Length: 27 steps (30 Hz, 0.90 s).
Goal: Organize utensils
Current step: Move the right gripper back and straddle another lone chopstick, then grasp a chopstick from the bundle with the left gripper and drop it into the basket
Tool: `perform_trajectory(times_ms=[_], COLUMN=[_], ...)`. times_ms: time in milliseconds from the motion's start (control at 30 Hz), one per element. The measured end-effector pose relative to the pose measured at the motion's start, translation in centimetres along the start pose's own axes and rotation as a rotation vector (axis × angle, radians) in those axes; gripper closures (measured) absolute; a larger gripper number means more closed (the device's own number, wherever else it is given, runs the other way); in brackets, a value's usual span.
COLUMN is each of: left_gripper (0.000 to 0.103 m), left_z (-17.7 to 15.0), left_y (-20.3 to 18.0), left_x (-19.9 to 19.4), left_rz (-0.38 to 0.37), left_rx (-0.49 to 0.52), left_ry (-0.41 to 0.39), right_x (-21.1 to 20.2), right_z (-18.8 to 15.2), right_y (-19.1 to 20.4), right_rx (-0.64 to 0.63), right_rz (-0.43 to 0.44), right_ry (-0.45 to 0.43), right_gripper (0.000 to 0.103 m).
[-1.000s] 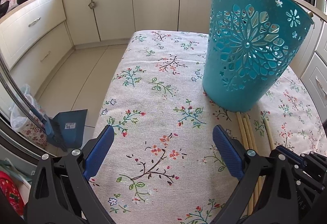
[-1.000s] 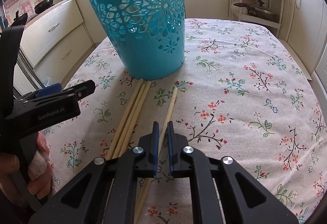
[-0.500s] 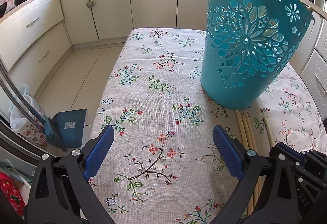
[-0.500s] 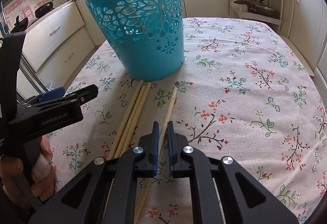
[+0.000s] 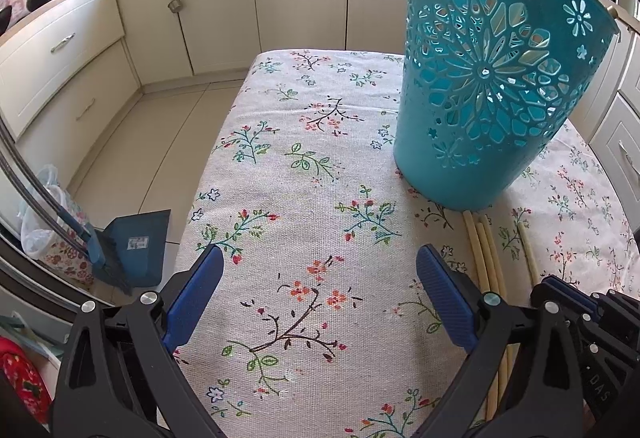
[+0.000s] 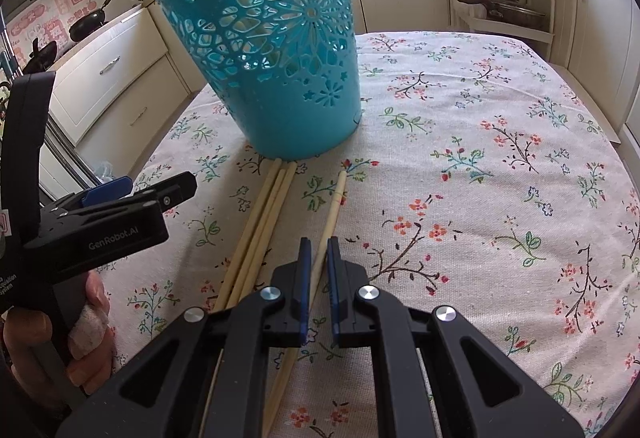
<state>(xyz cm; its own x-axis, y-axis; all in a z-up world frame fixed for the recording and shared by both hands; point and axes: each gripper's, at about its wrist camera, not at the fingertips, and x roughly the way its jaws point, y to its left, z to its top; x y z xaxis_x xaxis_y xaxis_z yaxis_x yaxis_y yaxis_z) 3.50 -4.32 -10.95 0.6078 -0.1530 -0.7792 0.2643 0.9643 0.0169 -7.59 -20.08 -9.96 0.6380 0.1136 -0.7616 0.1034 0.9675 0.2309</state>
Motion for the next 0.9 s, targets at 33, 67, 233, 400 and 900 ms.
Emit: perform_trajectory(times_ms=[33, 67, 233, 400, 900], left_gripper=[0.010, 0.010, 0.010, 0.010, 0.010], left_z=[0.0, 0.0, 0.0, -0.3, -1.0], left_y=[0.0, -0.1, -0.3, -0.9, -5.5], left_x=[0.0, 0.0, -0.1, -0.1, -0.7], left_rz=[0.001, 0.001, -0.001, -0.073, -0.055], left_rx=[0.001, 0.003, 0.017, 0.002, 0.089], left_ry=[0.000, 0.001, 0.009, 0.065, 0.081], right_x=[0.0, 0.0, -0.1, -0.9, -1.8], right_z=[0.0, 0.0, 0.0, -0.8, -1.8], right_y=[0.0, -0.1, 0.0, -0.5, -2.4], right_rx=[-0.001, 0.000, -0.010, -0.026, 0.035], right_rz=[0.001, 0.002, 0.001, -0.011, 0.058], right_ry=[0.000, 0.000, 0.006, 0.012, -0.016], right_gripper=[0.094, 0.094, 0.094, 0.096, 0.098])
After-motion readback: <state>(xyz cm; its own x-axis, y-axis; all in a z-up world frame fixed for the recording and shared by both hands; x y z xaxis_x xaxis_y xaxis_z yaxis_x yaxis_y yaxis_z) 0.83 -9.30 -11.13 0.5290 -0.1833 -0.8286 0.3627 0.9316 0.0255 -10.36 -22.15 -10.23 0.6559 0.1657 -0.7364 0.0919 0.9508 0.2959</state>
